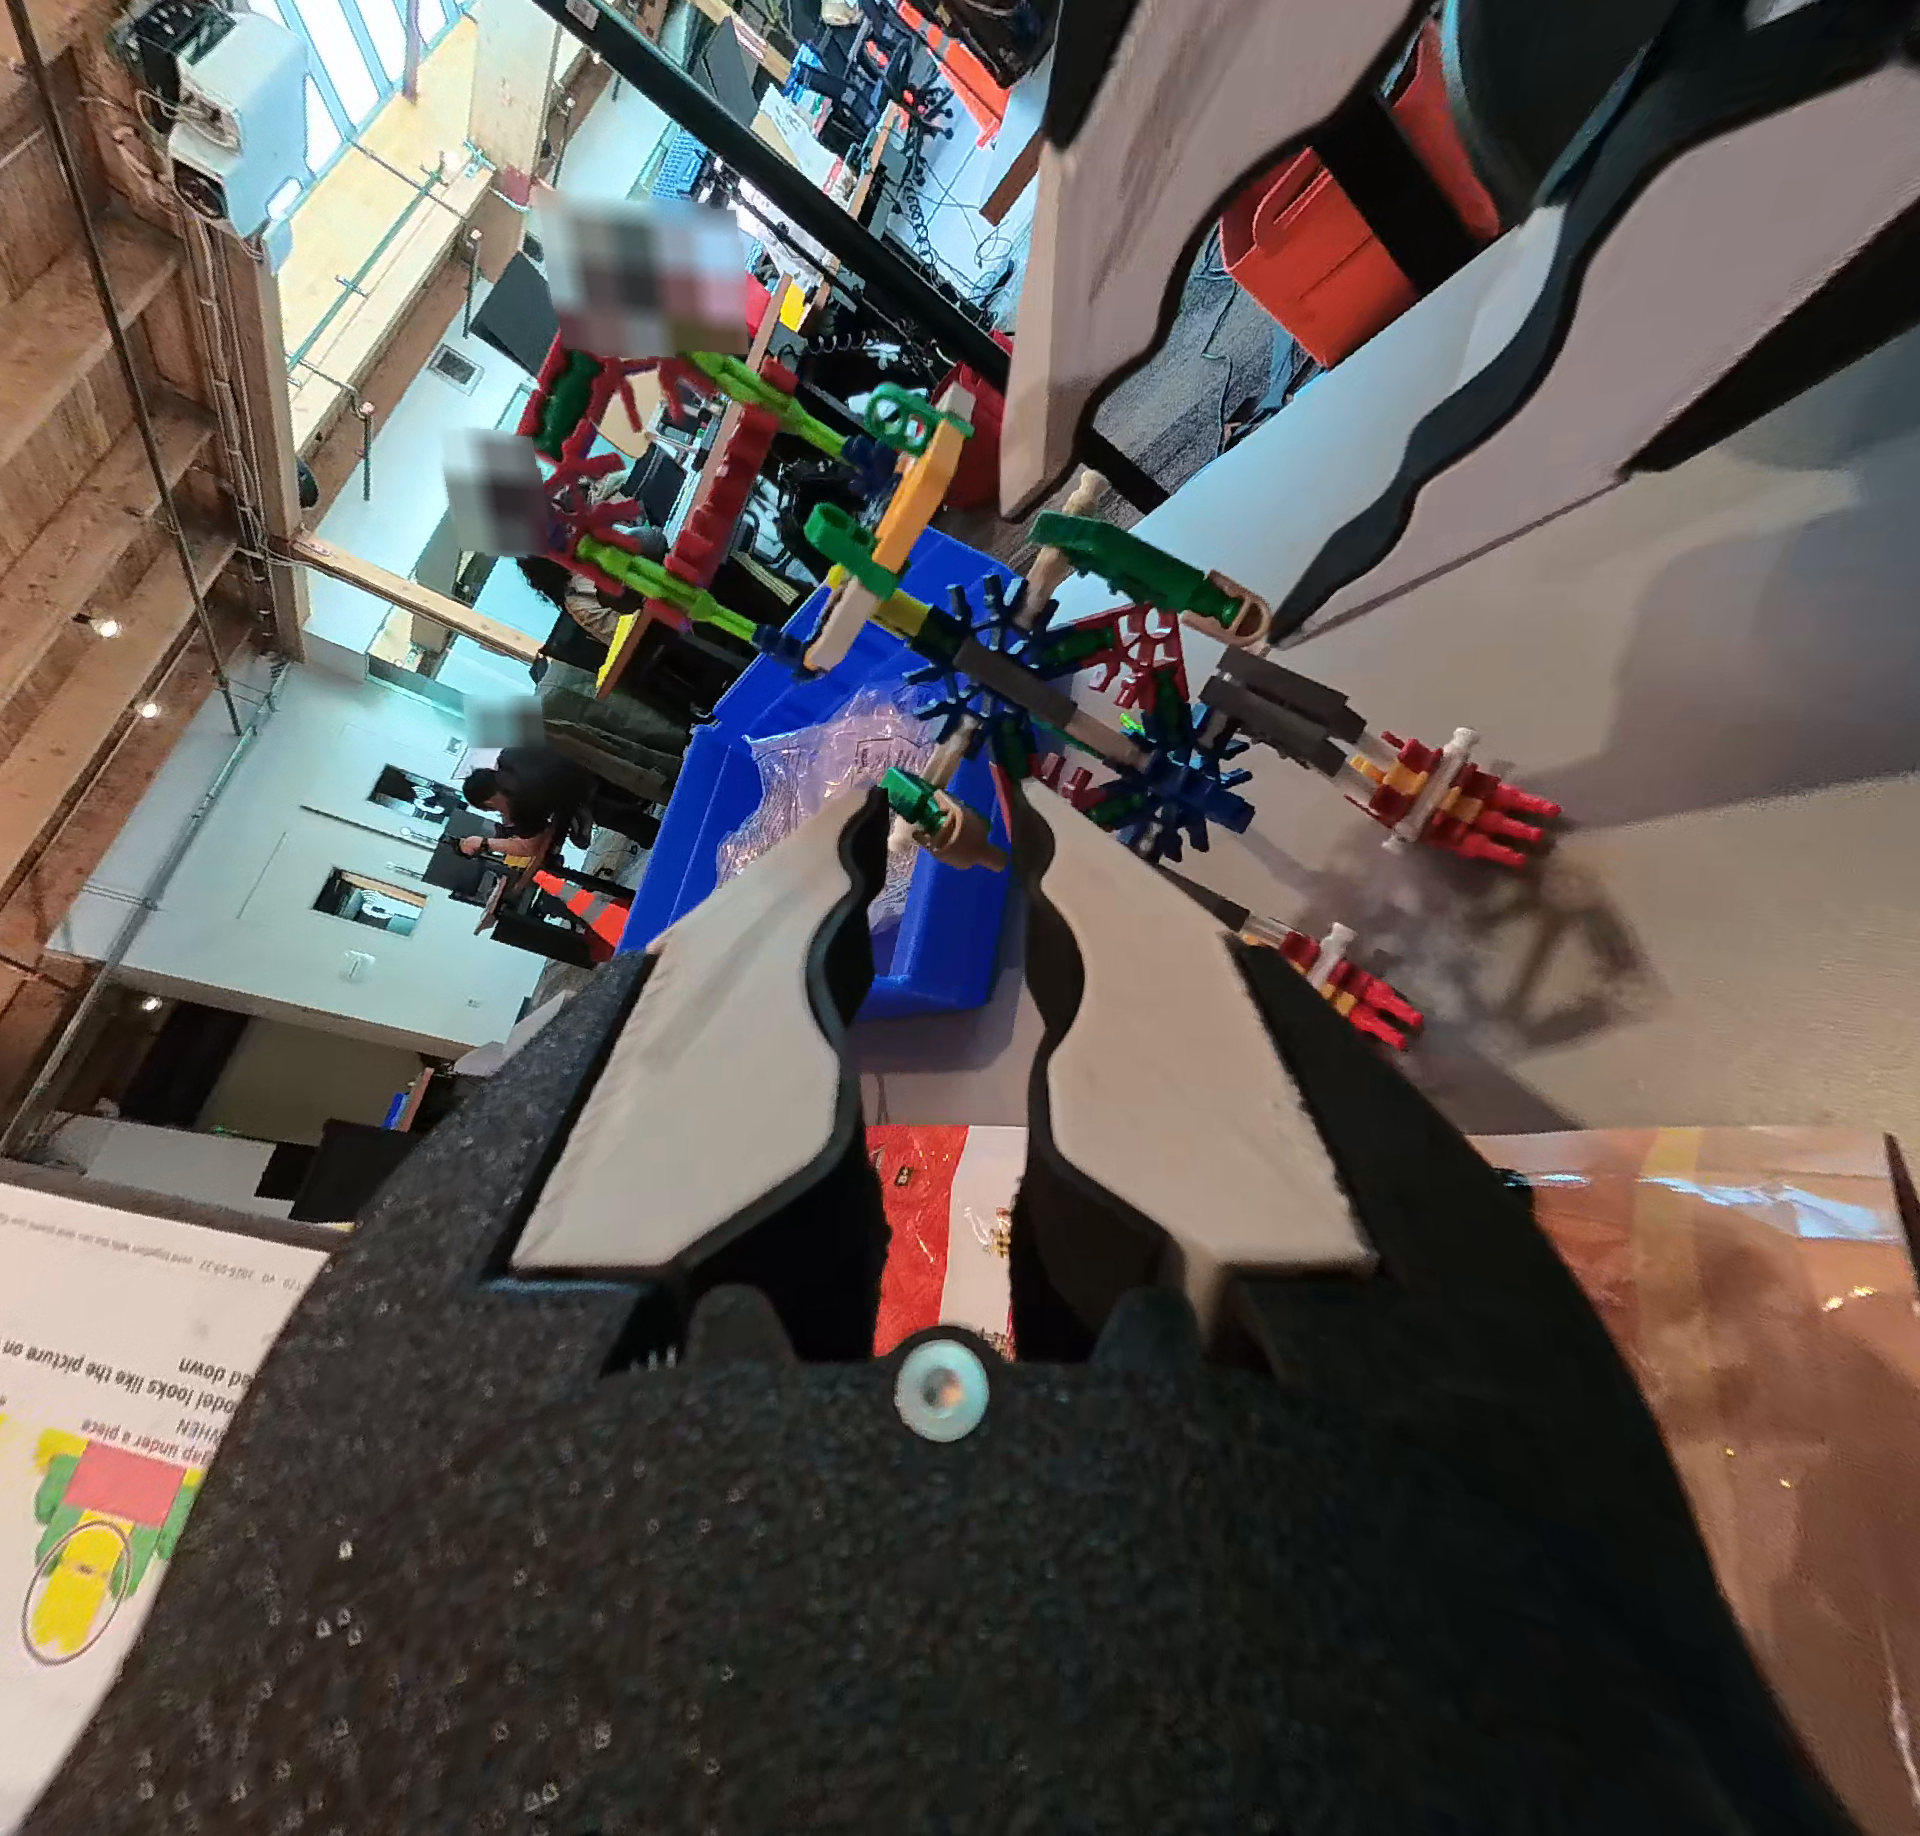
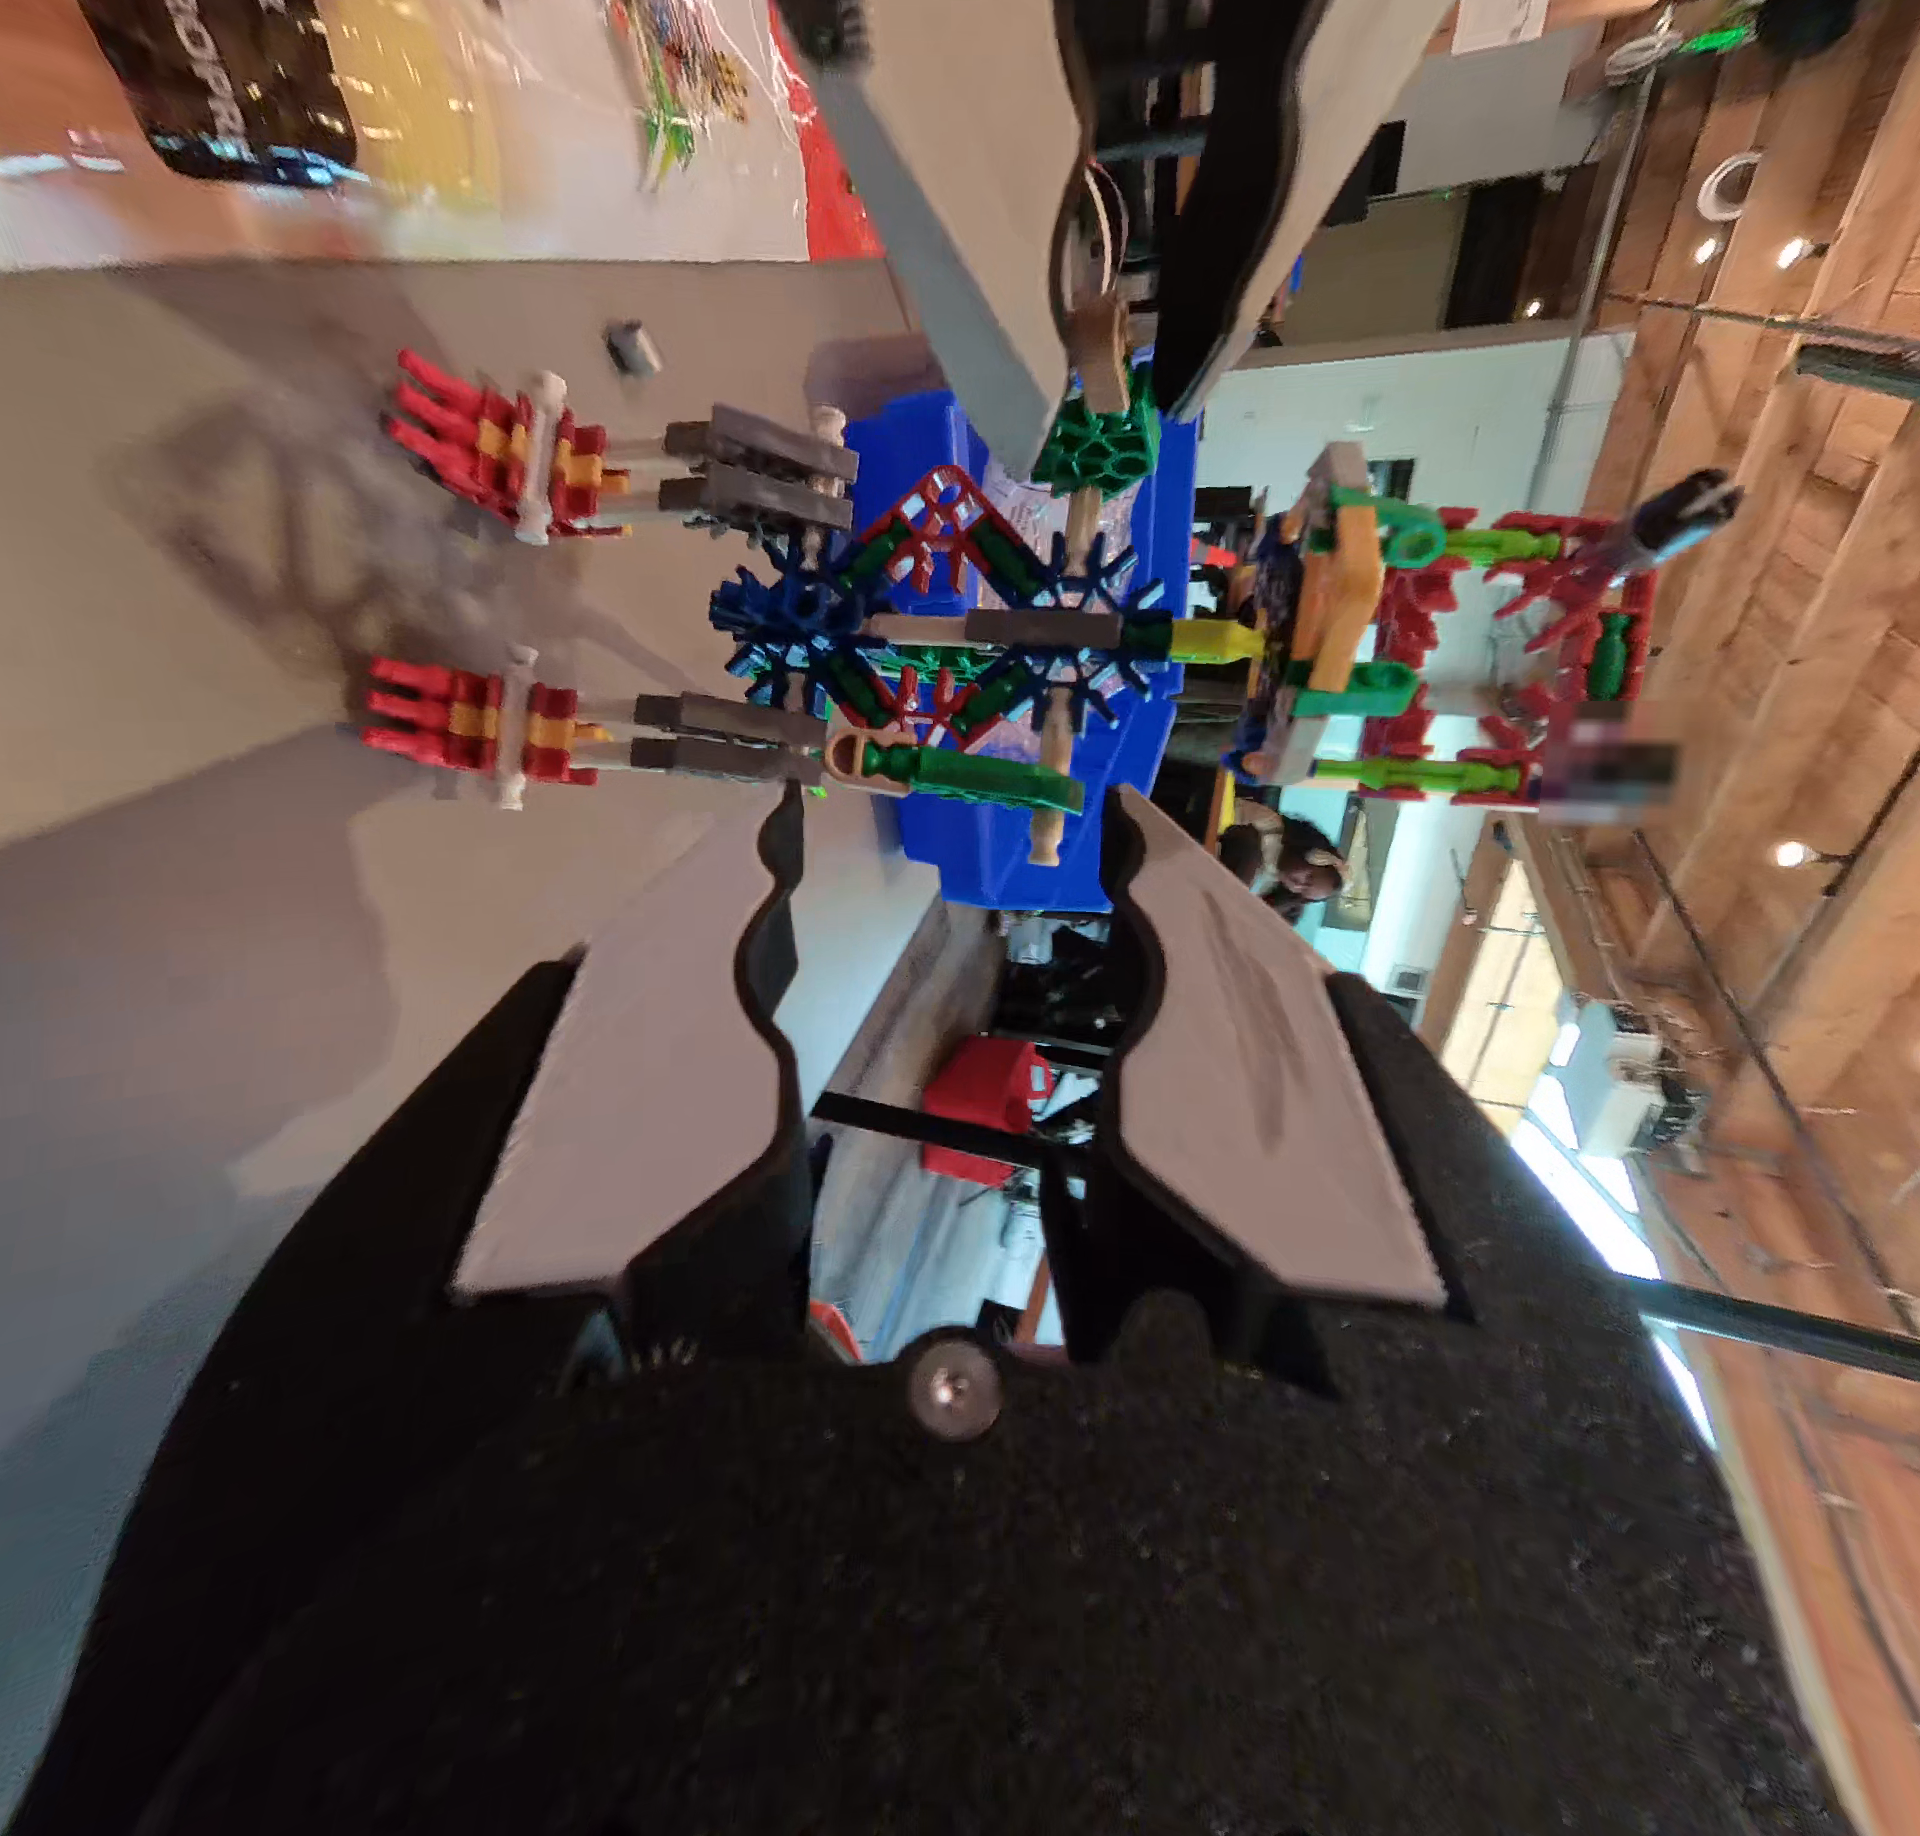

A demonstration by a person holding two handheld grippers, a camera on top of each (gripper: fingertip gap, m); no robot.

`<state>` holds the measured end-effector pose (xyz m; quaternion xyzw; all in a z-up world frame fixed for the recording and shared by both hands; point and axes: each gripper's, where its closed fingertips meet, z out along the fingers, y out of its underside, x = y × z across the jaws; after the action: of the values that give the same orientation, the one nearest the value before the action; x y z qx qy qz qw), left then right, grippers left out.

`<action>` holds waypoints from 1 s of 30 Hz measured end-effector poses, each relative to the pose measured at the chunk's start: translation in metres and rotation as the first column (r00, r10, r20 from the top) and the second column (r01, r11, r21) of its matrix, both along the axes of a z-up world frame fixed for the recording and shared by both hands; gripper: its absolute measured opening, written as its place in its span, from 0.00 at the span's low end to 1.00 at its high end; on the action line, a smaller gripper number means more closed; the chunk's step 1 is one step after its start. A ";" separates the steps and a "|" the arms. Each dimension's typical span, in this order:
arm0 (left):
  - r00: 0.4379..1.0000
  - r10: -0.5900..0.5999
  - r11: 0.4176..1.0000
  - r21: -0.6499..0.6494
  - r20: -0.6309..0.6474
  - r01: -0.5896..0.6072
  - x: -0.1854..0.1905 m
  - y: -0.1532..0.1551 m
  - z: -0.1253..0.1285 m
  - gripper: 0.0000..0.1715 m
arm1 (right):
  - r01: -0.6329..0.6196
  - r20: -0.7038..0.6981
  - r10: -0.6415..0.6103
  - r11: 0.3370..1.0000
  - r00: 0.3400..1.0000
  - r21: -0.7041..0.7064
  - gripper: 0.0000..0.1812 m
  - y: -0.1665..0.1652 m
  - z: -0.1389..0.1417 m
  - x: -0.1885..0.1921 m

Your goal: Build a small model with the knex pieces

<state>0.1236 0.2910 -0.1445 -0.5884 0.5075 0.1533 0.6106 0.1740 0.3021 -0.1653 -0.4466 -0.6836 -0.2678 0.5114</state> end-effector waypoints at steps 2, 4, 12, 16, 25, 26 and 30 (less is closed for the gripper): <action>1.000 -0.001 1.000 0.005 -0.004 0.001 0.000 0.000 0.000 0.12 | -0.004 0.012 0.004 1.000 1.000 0.022 0.25 0.002 0.001 -0.001; 1.000 0.000 1.000 0.006 -0.006 0.000 0.001 0.000 0.000 0.12 | -0.006 0.015 0.006 1.000 1.000 0.025 0.25 0.004 0.001 -0.001; 1.000 -0.001 1.000 0.013 -0.008 0.001 0.001 0.000 0.000 0.12 | -0.001 0.016 0.001 1.000 1.000 -0.021 0.37 -0.001 -0.005 -0.001; 1.000 0.001 1.000 0.014 -0.012 -0.001 0.001 0.000 0.000 0.12 | 0.017 0.004 -0.017 1.000 1.000 0.007 0.32 0.001 -0.005 -0.005; 1.000 -0.001 1.000 0.022 -0.014 0.001 0.002 0.000 -0.001 0.12 | -0.016 -0.067 0.009 0.994 0.998 -0.104 0.24 -0.004 0.000 -0.007; 1.000 0.000 1.000 0.022 -0.013 0.001 0.002 0.000 -0.001 0.12 | -0.024 -0.077 0.014 0.991 0.997 -0.131 0.24 -0.005 0.000 -0.007; 1.000 0.001 1.000 0.024 -0.022 0.000 0.002 0.000 -0.002 0.11 | -0.072 -0.144 0.033 0.959 0.989 -0.273 0.24 -0.009 0.002 -0.008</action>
<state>0.1258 0.2909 -0.1467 -0.5794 0.5120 0.1661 0.6120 0.1660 0.2930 -0.1637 -0.5131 -0.6887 -0.1243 0.4969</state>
